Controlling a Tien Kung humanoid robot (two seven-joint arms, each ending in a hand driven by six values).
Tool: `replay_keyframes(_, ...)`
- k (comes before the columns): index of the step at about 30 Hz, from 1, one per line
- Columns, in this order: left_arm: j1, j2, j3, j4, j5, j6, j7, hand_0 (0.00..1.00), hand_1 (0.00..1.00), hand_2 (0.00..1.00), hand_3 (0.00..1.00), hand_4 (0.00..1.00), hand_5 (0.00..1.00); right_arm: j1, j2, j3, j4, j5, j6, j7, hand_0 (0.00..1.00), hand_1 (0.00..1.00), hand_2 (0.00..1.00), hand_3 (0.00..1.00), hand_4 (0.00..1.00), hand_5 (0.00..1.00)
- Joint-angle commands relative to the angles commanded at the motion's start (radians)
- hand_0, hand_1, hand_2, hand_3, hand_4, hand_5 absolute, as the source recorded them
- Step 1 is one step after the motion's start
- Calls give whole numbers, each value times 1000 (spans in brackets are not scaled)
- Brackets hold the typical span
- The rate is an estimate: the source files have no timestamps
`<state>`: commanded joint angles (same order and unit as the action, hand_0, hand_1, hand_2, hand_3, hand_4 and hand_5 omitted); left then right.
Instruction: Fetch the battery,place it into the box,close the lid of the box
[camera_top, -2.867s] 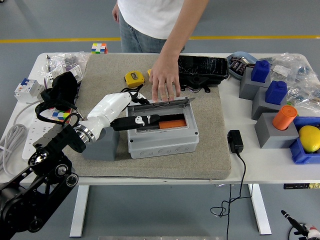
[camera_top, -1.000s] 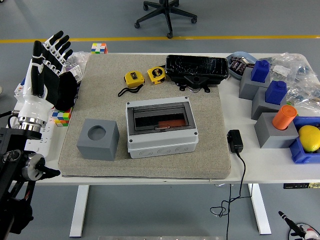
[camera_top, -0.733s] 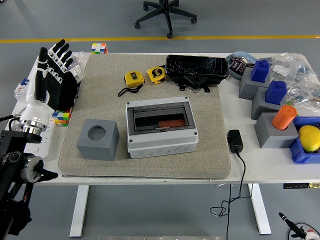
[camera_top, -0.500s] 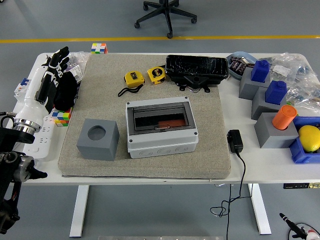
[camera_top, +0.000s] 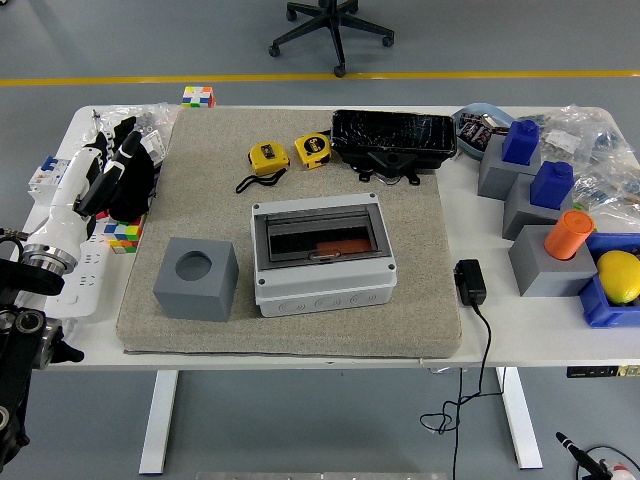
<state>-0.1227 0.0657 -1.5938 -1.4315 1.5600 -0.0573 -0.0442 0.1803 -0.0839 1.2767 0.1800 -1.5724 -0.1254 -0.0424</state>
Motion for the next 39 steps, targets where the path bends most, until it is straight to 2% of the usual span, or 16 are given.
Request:
replay_keyframes(3, 7, -7, 3, 19, -45, 8, -25, 873, 905, 875, 858, 998, 998, -7, 3, 3, 0, -6, 1, 0, 855, 814, 789, 846, 998, 998)
replay_keyframes(9, 15, -8, 20, 27, -76, 28, -53, 850, 875, 854, 848, 998, 998, -25, 10, 22, 0, -28, 2, 8, 856, 819, 794, 855, 998, 998)
replay_keyframes(16, 18, -8, 41, 29, -79, 31, -48, 843, 864, 846, 846, 998, 998, -48, 9, 2, 0, -13, 2, 14, 857, 821, 795, 855, 998, 998)
replay_keyframes(21, 10, -10, 49, 28, -80, 34, -48, 838, 862, 835, 842, 998, 998, -56, 7, 48, 0, -56, 5, 9, 865, 823, 796, 856, 998, 998)
replay_keyframes(26, 4, -10, 64, 28, -82, 37, -48, 834, 859, 835, 840, 998, 998, -69, 3, -8, 0, 10, 0, 27, 865, 823, 797, 856, 998, 998)
replay_keyframes(32, 6, -13, 75, 28, -83, 37, -46, 833, 857, 827, 838, 998, 998, -67, 6, 12, 0, -7, 3, 22, 867, 823, 799, 858, 998, 998)
replay_keyframes(39, 4, -16, 80, 29, -90, 43, -52, 830, 853, 828, 832, 998, 998, -60, 4, -11, 0, 16, 3, 25, 867, 825, 799, 859, 998, 998)
